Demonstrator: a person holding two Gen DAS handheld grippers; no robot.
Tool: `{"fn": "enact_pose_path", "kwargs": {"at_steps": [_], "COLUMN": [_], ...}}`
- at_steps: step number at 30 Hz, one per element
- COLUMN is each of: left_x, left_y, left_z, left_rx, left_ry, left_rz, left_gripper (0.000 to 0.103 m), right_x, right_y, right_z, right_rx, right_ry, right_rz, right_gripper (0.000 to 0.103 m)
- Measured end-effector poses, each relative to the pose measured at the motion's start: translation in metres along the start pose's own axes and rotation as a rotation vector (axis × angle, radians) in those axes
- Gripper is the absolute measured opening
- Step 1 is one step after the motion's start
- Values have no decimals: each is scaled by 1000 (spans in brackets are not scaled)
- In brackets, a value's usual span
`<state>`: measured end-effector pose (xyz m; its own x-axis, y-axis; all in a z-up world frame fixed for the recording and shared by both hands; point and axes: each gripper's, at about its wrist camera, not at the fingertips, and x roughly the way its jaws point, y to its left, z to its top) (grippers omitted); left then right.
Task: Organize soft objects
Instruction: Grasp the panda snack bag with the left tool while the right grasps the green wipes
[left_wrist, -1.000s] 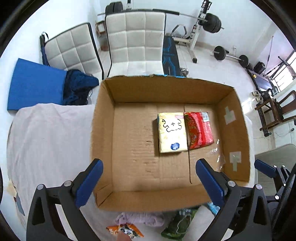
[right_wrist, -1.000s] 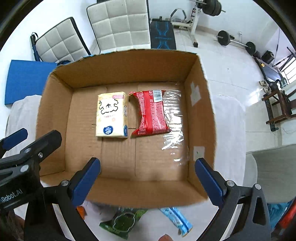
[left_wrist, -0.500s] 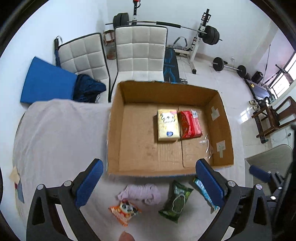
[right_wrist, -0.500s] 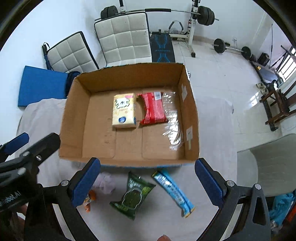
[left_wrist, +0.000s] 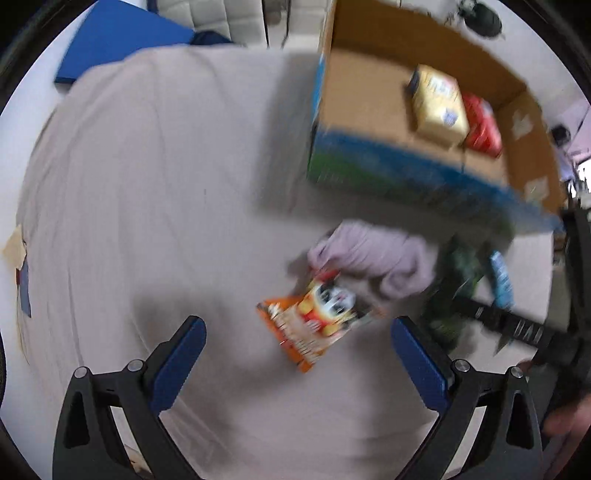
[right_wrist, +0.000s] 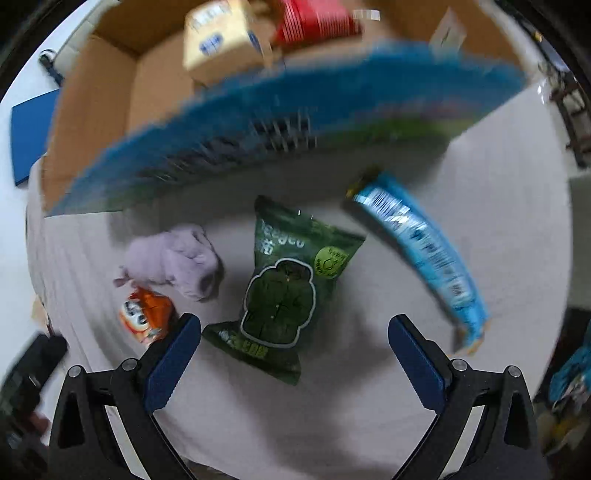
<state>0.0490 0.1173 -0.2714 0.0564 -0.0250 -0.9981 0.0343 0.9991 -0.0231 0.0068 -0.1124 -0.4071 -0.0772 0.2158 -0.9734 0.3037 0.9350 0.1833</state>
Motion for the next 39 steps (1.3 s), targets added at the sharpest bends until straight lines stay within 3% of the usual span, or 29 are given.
{"fn": "enact_pose_path", "kwargs": {"at_steps": [2,6,10,14,18,22,31,34,36,38,39], "left_x": [17,47,71,89,92,86,81,82,86,85,85], "left_y": [2,-1,-12,-24,-28,-36,-32,-29,-28,-29,-29], "left_z": [-5,-8,-10,-14,-21,-34,-34,-29,-22,-20,-21], "left_rx": [38,141,241,306,248,192,103,98,95,89,89], "left_ry": [32,89,132,166,192,217,172,161,157,140,131], "left_rz": [3,-1,-16,-57,-135,-227,-227,-215,-201,-189,-176], "left_gripper": [103,103,103,103,102,102,101,89,71,65,56], "right_x": [14,35,45,48,48,44,30,28,26,21,18], "right_y": [-1,6,17,22,18,10,-11,-14,-26,-34,-41], "right_z": [1,-3,-16,-34,-54,-65,-78,-77,-74,-78,-78], "right_rx": [18,-4,-61,-140,-197,-189,-114,-101,-87,-58,-44], "right_ry": [18,68,102,140,146,131,73,74,73,59,51], "right_rz": [1,-19,-51,-110,-154,-122,-88,-85,-68,-33,-20], "right_gripper": [97,64,48,46,46,46,48,49,49,49,50]}}
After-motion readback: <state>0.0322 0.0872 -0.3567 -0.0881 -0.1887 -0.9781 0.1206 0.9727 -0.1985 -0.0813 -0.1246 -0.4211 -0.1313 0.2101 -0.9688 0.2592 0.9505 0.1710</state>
